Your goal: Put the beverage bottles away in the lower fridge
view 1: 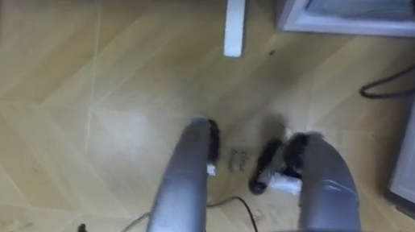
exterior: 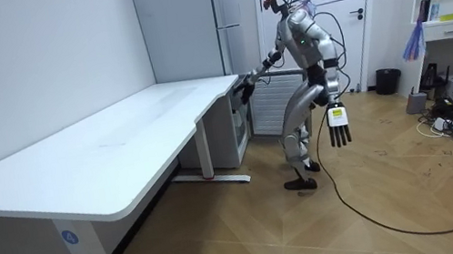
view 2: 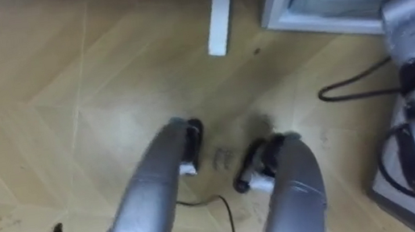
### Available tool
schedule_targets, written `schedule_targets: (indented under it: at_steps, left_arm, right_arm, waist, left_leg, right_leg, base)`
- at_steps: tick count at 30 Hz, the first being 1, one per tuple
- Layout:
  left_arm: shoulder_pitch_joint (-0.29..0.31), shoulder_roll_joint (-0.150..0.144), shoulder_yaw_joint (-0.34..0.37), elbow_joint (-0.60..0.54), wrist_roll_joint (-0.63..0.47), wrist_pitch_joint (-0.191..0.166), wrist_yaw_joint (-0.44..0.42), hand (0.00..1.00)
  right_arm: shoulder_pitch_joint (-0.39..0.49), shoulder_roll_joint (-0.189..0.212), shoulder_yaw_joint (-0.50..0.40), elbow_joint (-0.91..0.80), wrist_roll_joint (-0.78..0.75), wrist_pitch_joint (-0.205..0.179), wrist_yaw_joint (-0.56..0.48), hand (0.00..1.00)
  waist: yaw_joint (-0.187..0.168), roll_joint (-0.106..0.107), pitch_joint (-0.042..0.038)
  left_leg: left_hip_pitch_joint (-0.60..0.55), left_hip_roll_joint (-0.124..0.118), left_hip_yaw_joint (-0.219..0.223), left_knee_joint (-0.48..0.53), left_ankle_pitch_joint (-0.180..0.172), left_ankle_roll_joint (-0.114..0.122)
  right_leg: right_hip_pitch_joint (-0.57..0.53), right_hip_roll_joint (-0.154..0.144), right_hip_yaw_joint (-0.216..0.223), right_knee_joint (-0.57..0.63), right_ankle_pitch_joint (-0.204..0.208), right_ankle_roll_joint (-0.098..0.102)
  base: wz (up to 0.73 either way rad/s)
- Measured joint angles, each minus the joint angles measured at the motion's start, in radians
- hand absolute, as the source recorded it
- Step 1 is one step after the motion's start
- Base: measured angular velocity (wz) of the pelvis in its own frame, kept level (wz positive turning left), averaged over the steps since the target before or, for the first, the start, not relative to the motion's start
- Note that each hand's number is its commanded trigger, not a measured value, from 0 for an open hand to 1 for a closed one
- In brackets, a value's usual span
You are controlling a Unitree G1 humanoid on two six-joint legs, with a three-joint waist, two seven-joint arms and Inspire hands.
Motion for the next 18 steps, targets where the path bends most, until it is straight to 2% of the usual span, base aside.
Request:
schedule_targets:
  at_steps: [2,5,7,8,12,15,18]
  left_arm:
    - [-0.004,0.013,-0.001,0.001,-0.016,-0.003,-0.032,0.00]
    - [-0.004,0.019,0.001,0.002,-0.022,-0.001,-0.058,0.00]
    - [-0.007,0.018,0.000,0.015,-0.035,0.001,-0.067,0.00]
    - [-0.011,0.018,0.000,0.035,-0.036,0.000,-0.075,0.00]
    - [-0.022,0.014,0.004,0.081,-0.039,-0.002,-0.082,0.00]
    - [-0.041,0.001,0.003,0.103,-0.042,0.000,-0.081,0.00]
    - [-0.047,-0.010,0.004,0.105,-0.040,-0.004,-0.078,0.00]
  right_arm:
    - [0.023,-0.001,0.044,0.052,-0.037,0.004,0.134,0.00]
    - [0.077,-0.002,0.070,0.113,-0.140,0.021,0.279,0.00]
    - [0.125,0.001,0.093,0.127,-0.209,0.032,0.345,0.00]
    - [0.157,0.009,0.097,0.136,-0.238,0.043,0.388,0.00]
    - [0.254,0.044,0.094,0.151,-0.277,0.047,0.498,0.00]
    - [0.306,0.077,0.094,0.154,-0.277,0.057,0.551,0.00]
    - [0.348,0.118,0.091,0.152,-0.336,0.055,0.582,0.00]
  waist:
    - [-0.002,-0.007,0.0041]
    - [-0.007,-0.012,0.0062]
    - [-0.005,-0.013,0.0071]
    - [-0.010,-0.015,0.0076]
    - [-0.033,-0.016,0.0062]
    - [-0.054,-0.009,0.0020]
    - [-0.069,0.004,-0.0109]
  left_leg:
    - [0.064,0.018,-0.002,-0.041,0.002,-0.003]
    - [0.125,0.044,0.003,-0.082,0.002,-0.003]
    - [0.177,0.055,0.017,-0.113,0.002,-0.002]
    - [0.218,0.056,0.024,-0.139,0.002,-0.001]
    - [0.327,0.054,0.031,-0.217,0.006,0.006]
    - [0.389,0.055,0.040,-0.256,0.009,0.011]
    - [0.447,0.055,0.049,-0.293,0.010,0.012]
  right_leg:
    - [0.070,0.033,-0.006,-0.067,0.016,0.007]
    - [0.145,0.070,-0.014,-0.152,0.039,0.016]
    - [0.203,0.083,-0.015,-0.201,0.051,0.025]
    - [0.243,0.087,-0.013,-0.232,0.056,0.032]
    - [0.349,0.097,-0.009,-0.320,0.073,0.056]
    - [0.417,0.109,-0.008,-0.383,0.094,0.070]
    - [0.485,0.127,-0.005,-0.452,0.113,0.083]
  base:
    - [-0.16]
    - [-0.13]
    - [-0.09]
    - [-0.07]
    - [-0.02]
    - [-0.03]
    - [-0.06]
